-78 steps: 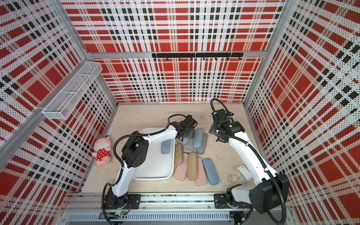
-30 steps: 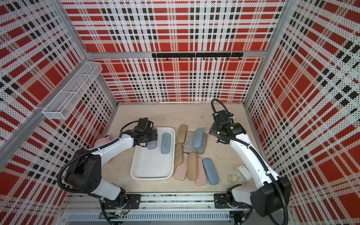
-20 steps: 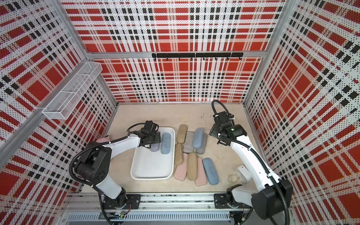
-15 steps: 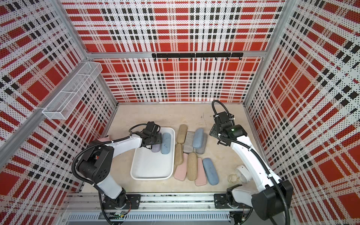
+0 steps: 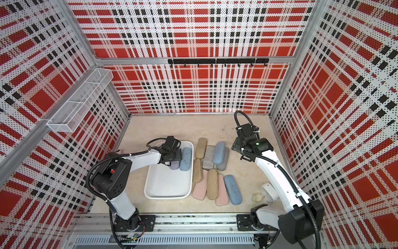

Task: Put the glasses cases into the storage boxes
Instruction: Place the glasses case in the storage box.

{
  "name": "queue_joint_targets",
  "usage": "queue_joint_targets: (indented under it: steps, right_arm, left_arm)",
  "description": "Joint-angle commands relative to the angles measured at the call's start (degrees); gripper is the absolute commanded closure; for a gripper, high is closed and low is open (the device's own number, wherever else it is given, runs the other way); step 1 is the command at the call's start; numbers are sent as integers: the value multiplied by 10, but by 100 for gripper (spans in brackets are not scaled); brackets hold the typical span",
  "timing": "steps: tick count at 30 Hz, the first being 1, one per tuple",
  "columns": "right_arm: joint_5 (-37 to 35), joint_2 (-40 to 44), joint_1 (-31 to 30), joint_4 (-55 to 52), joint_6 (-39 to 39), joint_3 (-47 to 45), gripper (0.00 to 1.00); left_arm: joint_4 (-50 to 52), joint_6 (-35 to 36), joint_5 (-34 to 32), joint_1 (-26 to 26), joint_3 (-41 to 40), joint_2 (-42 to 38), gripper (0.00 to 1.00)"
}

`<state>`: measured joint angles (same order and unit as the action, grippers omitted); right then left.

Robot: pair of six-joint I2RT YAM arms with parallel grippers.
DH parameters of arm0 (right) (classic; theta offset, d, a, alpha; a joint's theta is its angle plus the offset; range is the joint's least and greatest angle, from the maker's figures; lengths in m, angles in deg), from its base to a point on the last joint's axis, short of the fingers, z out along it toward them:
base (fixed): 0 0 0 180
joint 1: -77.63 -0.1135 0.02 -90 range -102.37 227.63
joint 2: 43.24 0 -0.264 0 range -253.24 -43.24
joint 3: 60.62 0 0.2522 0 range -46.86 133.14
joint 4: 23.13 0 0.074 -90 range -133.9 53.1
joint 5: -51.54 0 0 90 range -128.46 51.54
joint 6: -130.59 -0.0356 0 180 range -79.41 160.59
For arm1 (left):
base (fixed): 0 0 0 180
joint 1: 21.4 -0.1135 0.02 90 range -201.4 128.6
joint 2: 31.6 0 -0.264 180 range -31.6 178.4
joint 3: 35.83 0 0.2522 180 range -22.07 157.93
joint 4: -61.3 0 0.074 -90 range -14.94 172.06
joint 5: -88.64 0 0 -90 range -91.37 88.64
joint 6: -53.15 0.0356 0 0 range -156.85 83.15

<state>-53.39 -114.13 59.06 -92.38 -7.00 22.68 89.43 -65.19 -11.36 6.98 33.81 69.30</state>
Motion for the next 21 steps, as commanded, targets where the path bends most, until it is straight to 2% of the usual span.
queue_joint_targets:
  steps: [1, 8, 12, 17, 21]
  right_arm:
    - [4, 14, 3, -3, -5, 1, 22]
    - [23, -5, 1, 7, 7, 2, 22]
    - [48, -56, -11, -1, 38, 18, 21]
    - [6, -129, -69, -29, 44, 64, 18]
    - [6, -143, -76, -16, 31, 70, 18]
  left_arm:
    - [1, -7, -5, 5, 17, 9, 34]
    - [20, -15, -6, 13, 25, -24, 33]
    - [45, -21, -17, 24, 37, -54, 31]
    - [72, -35, -15, 24, 53, -110, 28]
    - [79, -38, -5, 24, 72, -142, 24]
